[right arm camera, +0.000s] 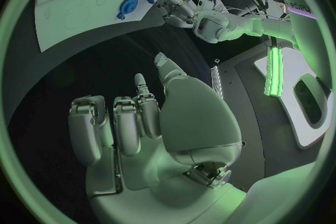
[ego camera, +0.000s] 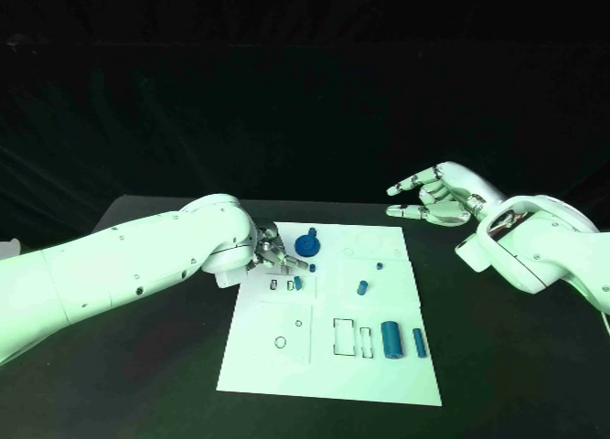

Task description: Assemble the parts on the task board

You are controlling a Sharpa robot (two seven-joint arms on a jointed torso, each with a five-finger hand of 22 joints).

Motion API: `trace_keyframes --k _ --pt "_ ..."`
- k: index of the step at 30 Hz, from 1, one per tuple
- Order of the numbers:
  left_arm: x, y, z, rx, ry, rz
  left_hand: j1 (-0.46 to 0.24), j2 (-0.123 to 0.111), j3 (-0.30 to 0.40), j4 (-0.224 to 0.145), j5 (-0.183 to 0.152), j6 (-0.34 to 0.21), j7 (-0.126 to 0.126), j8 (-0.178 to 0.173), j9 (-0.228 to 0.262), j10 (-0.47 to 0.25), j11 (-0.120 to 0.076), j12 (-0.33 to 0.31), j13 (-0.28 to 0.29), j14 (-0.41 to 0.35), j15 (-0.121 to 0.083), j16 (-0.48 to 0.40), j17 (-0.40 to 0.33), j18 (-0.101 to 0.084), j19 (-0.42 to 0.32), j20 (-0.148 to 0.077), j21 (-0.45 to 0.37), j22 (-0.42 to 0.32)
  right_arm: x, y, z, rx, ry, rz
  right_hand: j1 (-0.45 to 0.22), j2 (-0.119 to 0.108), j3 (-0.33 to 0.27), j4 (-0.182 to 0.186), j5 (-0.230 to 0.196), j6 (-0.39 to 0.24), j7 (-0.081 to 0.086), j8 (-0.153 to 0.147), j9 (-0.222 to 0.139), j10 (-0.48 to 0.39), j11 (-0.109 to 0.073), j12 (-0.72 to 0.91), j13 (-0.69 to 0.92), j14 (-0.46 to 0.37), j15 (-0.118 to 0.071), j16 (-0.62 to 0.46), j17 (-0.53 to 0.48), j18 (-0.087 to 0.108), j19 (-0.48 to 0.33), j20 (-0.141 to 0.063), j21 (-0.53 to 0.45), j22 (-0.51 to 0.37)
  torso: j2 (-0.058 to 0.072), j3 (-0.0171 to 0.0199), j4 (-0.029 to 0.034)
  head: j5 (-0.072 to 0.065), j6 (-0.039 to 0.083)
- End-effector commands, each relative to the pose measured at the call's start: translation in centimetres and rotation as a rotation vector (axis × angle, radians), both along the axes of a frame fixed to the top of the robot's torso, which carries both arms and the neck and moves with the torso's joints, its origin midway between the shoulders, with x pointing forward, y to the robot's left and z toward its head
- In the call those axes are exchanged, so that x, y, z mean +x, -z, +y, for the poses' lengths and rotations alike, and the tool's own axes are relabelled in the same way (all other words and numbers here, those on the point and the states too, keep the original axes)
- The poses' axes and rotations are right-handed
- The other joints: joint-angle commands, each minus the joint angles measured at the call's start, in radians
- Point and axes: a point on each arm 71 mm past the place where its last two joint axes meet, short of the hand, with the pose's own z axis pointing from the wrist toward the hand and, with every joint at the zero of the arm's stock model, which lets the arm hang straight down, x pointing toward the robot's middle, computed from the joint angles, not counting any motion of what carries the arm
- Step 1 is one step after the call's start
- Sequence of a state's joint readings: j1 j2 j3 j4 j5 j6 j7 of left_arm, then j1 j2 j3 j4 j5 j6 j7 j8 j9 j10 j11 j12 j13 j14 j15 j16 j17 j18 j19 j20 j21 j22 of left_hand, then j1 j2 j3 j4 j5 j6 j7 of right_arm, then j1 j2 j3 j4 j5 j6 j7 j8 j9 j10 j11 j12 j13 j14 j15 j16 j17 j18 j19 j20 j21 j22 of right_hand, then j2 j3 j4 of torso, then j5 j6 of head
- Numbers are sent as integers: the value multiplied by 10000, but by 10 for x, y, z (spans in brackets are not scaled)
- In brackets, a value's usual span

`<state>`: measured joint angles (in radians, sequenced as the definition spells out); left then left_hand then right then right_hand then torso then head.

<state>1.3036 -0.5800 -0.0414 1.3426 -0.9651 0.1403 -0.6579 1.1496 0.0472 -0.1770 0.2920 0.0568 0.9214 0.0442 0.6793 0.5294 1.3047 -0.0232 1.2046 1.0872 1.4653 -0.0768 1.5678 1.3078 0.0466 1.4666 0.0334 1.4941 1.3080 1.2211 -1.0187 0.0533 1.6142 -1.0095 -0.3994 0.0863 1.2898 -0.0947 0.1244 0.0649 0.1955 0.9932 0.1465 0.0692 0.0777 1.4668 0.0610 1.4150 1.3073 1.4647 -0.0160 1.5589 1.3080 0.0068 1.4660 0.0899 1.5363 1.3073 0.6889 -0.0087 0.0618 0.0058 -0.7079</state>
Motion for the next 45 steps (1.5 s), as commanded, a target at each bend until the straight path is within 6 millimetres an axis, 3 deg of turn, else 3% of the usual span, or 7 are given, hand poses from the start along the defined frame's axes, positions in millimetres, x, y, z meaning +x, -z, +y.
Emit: trace_keyframes --k 1,30,45 --pt "1 3 -3 643 430 218 -110 -11 -72 -4 -32 -71 -3 59 29 97 -15 81 37 1055 -69 30 2630 -199 603 -82 75 1310 0 1 1 -31 -70 115 78 0 -25 -39 59 63 -9 37 10 340 -18 -51 1851 986 30 -40 2328 128 613 32 -73 1807 4 -7 0 3 -38" --pt "4 12 -20 1007 825 613 112 117 -150 -54 79 -145 -44 246 309 206 -52 241 220 1055 -99 30 2630 -225 645 -108 147 1451 3 3 5 -51 -175 207 71 20 -65 -22 147 79 -14 31 13 332 -26 -79 1833 972 21 -72 2273 145 577 23 -110 1737 -11 7 49 -28 -191" --pt "4 14 -24 1094 995 747 540 201 -108 -111 351 -245 -60 353 550 213 -68 271 253 1055 -114 30 2630 -230 650 -124 163 1488 4 5 9 -61 -296 273 78 30 -75 -21 185 76 -15 24 12 331 -28 -85 1829 972 18 -73 2271 146 574 19 -115 1729 -7 11 61 -18 -228"
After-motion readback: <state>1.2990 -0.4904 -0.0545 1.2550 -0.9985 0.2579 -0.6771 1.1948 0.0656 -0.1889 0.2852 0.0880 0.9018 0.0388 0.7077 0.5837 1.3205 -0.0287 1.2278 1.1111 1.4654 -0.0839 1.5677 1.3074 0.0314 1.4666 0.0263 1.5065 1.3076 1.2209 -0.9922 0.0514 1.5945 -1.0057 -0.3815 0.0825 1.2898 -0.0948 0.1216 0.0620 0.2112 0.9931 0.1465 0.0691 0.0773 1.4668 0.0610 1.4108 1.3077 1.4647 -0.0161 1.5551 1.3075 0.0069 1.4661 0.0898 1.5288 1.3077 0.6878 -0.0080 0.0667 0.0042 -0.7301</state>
